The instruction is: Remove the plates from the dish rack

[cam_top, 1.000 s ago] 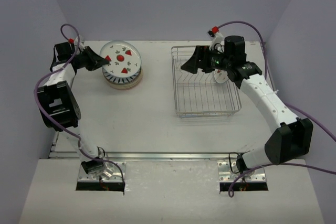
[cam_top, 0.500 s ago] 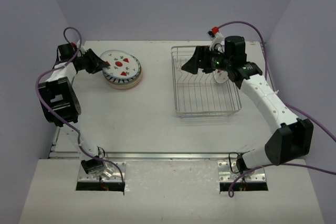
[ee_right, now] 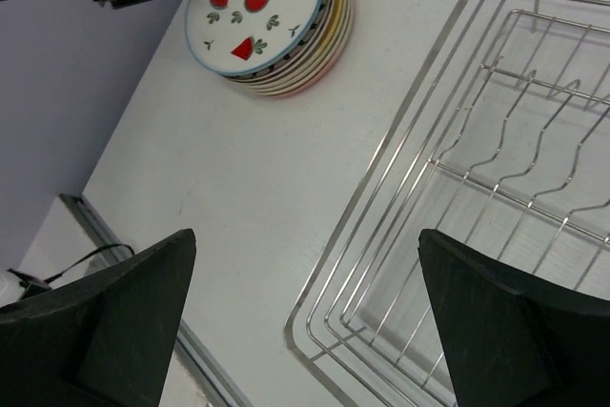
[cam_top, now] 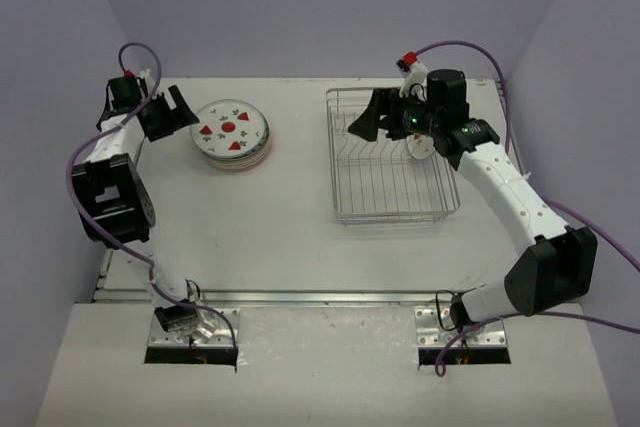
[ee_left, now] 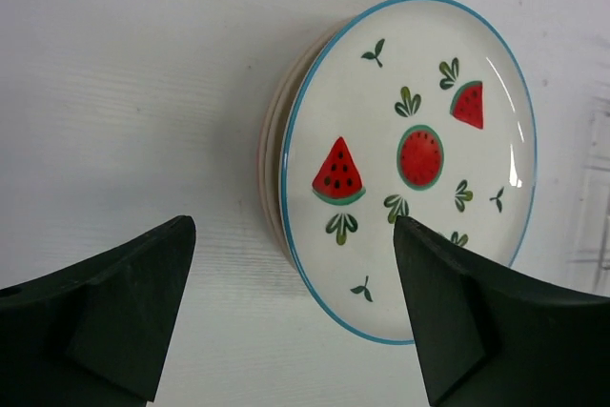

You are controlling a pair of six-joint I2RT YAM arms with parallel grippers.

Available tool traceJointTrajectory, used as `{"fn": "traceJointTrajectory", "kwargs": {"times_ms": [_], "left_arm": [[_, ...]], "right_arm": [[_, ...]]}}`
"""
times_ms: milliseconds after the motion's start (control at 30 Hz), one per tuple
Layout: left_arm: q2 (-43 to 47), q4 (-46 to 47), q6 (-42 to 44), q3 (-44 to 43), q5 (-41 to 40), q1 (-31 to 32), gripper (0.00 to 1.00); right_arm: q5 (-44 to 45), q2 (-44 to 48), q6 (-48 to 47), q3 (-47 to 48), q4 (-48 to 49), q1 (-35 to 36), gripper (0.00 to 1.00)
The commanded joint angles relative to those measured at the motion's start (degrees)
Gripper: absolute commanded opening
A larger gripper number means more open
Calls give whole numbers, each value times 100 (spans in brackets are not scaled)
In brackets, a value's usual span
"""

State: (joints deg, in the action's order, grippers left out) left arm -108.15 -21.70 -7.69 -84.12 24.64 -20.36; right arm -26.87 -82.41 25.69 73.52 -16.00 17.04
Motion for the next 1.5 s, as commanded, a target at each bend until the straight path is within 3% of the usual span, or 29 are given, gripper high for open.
{"fn": "traceJointTrajectory", "kwargs": {"times_ms": [0,133,267,367,667,1000,1200,1467], "left_arm": [[844,277,827,232,-1273,419,84],[1366,592,1016,610,-1452,536,87],[2005,896,1164,971,-1400,867,89],[2341,983,1293,1202,-1537,1319,89],[2693,906,1321,1337,-1648,2153,91],[2711,824,1184,1311,-1604,2317,91],[2707,759,1253,1325,-1660,2317,92],[2663,825,1161,1403,-1607,2317,92]], "right_arm": [[1324,214,-385,196,-115,19,99],[3416,251,-641,199,-165,27,99],[4799,153,-994,247,-82,-5,95],[5334,17,-1032,286,-18,-118,95],[4580,-502,-780,484,-11,-1188,94],[4184,-1308,-891,799,9,-1282,87],[3770,-1700,-882,861,18,-1308,69],[3588,-1431,-979,783,128,-1317,25]]}}
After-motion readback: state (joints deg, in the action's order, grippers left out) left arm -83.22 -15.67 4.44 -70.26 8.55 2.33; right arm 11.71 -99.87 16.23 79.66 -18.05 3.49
